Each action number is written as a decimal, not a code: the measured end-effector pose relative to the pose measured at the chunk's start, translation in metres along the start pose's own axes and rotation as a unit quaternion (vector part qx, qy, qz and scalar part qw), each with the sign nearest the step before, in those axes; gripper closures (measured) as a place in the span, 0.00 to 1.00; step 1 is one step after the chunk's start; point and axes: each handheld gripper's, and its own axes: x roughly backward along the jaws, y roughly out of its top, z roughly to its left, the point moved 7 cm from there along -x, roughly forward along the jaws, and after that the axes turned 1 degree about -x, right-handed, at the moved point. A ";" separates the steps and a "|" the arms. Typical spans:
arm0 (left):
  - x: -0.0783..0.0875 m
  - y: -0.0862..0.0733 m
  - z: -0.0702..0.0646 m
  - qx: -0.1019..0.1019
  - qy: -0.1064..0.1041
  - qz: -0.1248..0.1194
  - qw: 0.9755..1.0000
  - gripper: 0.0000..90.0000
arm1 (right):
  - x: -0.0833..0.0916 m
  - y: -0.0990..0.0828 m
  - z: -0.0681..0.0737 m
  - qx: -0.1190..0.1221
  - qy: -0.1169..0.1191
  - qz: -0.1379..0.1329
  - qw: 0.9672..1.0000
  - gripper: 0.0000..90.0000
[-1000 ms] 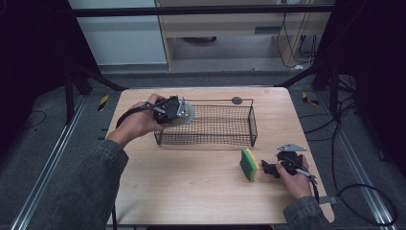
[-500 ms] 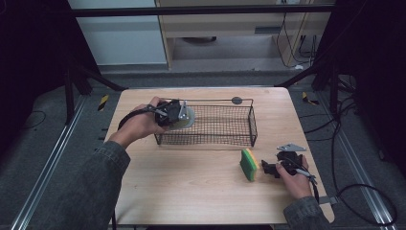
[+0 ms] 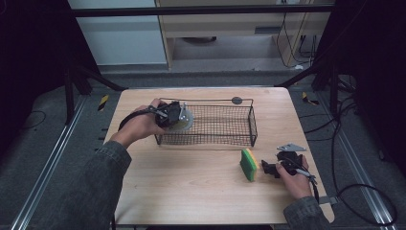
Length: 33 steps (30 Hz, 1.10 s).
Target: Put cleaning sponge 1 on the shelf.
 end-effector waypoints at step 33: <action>-0.035 -0.012 -0.007 0.028 -0.051 0.010 0.998 0.78 | 0.000 0.000 0.000 -0.001 0.001 0.000 1.000 0.01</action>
